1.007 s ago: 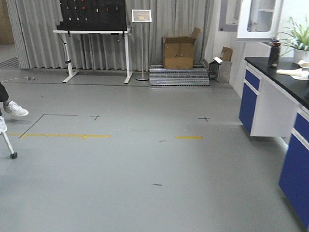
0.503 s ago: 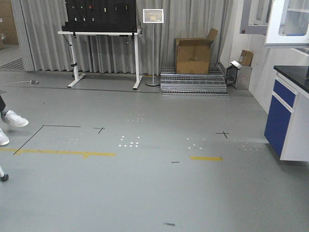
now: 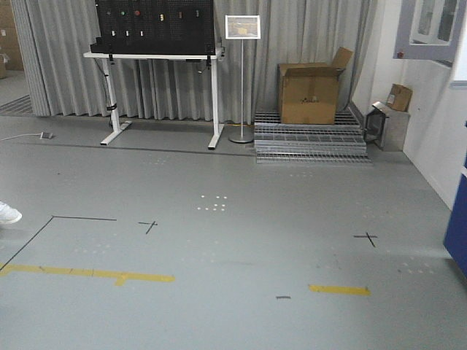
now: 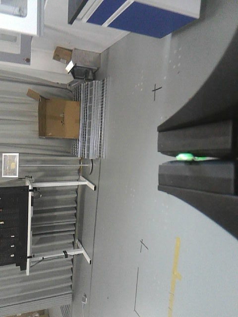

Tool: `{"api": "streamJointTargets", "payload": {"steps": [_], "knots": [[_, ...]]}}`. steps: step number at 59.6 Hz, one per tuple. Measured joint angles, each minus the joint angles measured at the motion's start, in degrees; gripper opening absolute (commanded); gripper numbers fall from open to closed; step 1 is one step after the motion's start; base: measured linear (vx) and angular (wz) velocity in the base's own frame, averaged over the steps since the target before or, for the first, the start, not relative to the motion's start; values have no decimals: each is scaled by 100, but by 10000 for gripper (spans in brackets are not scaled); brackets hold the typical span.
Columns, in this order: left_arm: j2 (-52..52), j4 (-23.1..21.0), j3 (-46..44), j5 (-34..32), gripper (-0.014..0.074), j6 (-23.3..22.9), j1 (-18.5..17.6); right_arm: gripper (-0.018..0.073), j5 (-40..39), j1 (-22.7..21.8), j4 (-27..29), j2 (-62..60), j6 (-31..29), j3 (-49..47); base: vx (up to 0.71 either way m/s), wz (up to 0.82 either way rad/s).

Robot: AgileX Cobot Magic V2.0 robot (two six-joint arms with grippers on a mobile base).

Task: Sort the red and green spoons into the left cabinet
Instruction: 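Drive the base toward the white cabinet beside the cardboard box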

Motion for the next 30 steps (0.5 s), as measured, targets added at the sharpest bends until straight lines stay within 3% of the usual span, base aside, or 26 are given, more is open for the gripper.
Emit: {"api": "streamJointTargets", "payload": {"steps": [30], "knots": [[0,0,0,52,0,0,0,-4,0,0,0,0,0,0,70,9]]}}
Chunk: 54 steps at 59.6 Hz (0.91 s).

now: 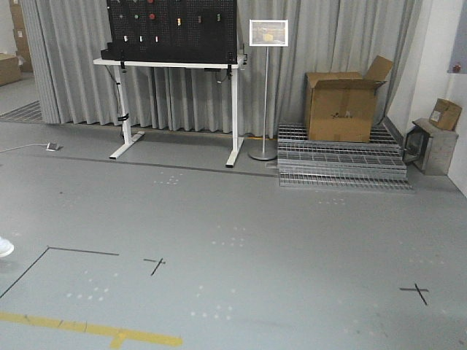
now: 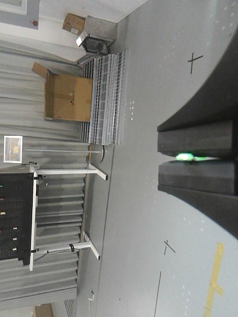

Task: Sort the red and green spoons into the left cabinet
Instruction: 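Drive the base toward the white cabinet beside the cardboard box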

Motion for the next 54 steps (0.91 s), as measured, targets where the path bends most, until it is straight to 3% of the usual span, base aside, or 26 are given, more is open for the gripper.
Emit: {"api": "streamJointTargets", "payload": {"steps": [54], "knots": [[0,0,0,88,0,0,0,-4,0,0,0,0,0,0,69,-11]]}}
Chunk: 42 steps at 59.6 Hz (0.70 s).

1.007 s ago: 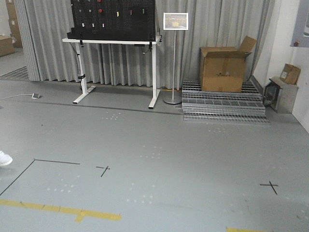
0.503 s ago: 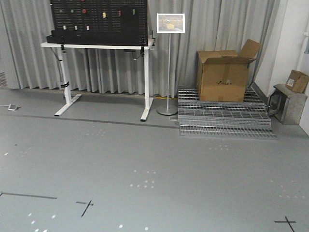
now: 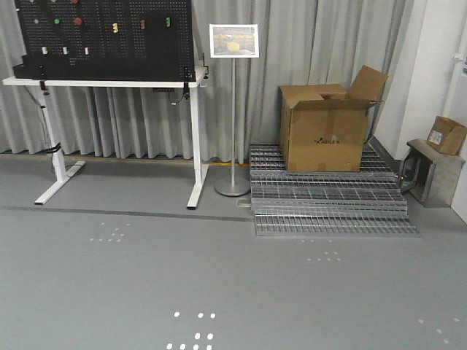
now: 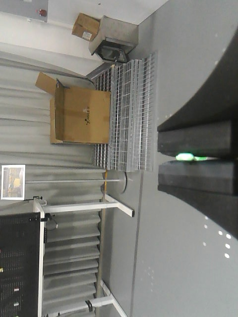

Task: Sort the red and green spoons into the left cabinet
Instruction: 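Drive the base toward the white cabinet beside the cardboard box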

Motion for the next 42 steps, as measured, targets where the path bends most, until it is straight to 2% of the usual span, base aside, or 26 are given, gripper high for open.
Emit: {"api": "streamJointTargets", "payload": {"steps": [20,42], "knots": [[0,0,0,0,0,0,0,-4,0,0,0,0,0,0,67,-14],[0,0,0,0,0,0,0,-4,0,0,0,0,0,0,66,-32]]}}
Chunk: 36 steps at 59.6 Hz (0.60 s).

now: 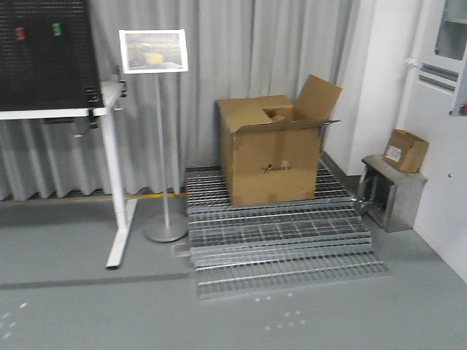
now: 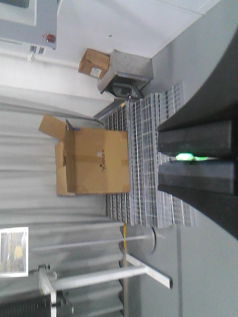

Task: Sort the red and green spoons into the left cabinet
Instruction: 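Drive the base toward the white cabinet beside the cardboard box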

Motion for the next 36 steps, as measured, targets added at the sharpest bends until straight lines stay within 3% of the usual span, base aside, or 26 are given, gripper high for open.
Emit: {"api": "streamJointTargets", "payload": {"steps": [36], "knots": [[0,0,0,0,0,0,0,-4,0,0,0,0,0,0,62,-38]]}}
